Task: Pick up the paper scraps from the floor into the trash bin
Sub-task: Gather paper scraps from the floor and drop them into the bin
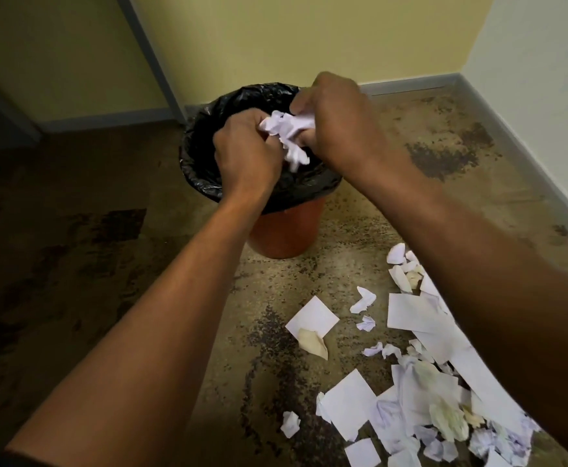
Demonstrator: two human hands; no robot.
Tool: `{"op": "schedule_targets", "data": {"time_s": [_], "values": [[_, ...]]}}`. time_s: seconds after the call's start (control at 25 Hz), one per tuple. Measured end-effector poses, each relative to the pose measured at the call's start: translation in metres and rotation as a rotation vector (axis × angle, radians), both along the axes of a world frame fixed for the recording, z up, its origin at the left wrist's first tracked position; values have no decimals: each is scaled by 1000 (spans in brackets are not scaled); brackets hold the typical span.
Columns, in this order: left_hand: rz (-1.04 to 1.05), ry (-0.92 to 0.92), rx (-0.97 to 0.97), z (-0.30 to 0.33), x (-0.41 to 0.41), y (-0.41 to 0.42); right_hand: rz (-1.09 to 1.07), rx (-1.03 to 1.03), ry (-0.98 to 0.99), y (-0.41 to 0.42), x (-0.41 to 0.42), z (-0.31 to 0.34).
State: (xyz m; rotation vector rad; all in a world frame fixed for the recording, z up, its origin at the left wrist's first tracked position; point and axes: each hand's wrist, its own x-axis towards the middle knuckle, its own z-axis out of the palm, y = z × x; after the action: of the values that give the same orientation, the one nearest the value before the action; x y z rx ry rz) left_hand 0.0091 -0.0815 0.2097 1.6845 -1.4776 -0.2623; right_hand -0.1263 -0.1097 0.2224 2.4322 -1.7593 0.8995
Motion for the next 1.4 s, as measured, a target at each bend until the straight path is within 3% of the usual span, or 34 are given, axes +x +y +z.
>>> {"op": "schedule_targets", "data": {"time_s": [0.24, 0.44, 0.52, 0.68, 0.76, 0.88, 1.0, 1.08, 1.2, 1.4], "values": [[50, -20, 149, -35, 18, -4, 64, 118, 26, -14, 21, -43], [39, -25, 174, -34, 24, -3, 86, 179, -11, -11, 18, -43], [-12, -46, 101, -27, 20, 3, 88, 110, -34, -4, 13, -38], [-288, -160, -252, -24, 0, 41, 58, -190, -119, 40, -8, -42], [-468, -227, -269, -51, -8, 70, 12, -239, -166, 70, -23, -59], [-722, -445, -41, -113, -4, 107, 40, -26, -123, 117, -42, -115], [-897, -705, 545, -172, 9, 135, 185, 413, -11, 172, -58, -179], [-1020, -901, 789, -199, 22, 158, 325, 701, 149, 205, -61, -205], [-1178, -1109, 813, -222, 38, 196, 485, 898, 444, 241, -63, -231], [-1161, -1141, 721, -239, 41, 227, 662, 730, 687, 289, -73, -272]]}}
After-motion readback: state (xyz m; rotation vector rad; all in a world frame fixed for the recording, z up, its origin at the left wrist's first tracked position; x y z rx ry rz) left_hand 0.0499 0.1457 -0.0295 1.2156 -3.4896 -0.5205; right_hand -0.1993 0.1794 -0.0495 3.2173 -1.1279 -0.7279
